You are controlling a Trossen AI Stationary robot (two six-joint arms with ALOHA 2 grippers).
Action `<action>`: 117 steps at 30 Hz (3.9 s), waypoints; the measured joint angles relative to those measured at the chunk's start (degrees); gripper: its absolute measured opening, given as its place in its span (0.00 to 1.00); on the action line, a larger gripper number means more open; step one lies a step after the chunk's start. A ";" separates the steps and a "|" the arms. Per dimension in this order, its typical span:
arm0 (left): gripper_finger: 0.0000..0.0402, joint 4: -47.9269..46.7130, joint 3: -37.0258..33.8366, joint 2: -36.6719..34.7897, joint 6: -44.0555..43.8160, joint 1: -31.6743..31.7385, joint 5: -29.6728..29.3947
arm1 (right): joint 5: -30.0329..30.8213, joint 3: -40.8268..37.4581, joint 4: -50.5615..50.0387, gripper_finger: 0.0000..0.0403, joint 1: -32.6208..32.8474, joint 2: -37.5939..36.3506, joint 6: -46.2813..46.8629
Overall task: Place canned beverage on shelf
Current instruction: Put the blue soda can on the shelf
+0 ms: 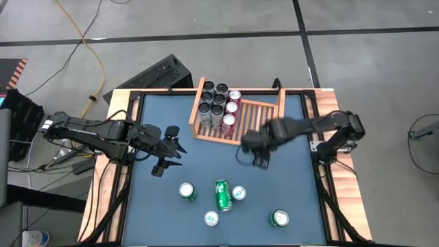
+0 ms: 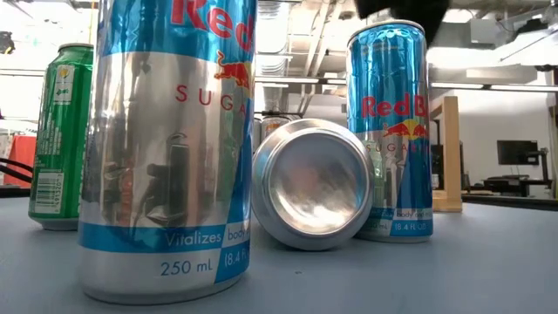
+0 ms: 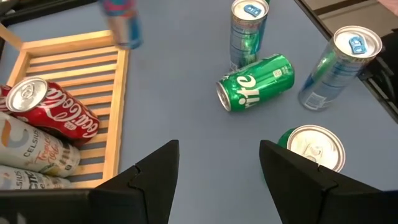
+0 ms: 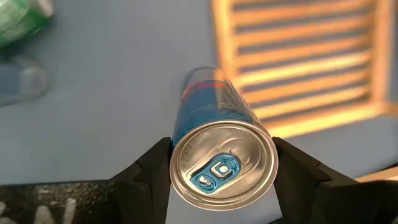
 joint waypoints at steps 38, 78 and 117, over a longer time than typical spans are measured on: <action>0.53 2.82 0.00 -0.01 5.92 8.99 3.72 | 1.60 5.04 12.82 0.53 -38.46 11.26 -84.23; 0.53 3.69 0.00 -0.01 10.35 24.24 14.49 | -8.99 5.06 18.92 0.53 -42.48 12.20 -90.61; 0.53 2.34 0.00 -0.04 10.24 24.22 18.30 | -6.09 7.50 20.74 0.60 -42.37 16.26 -81.34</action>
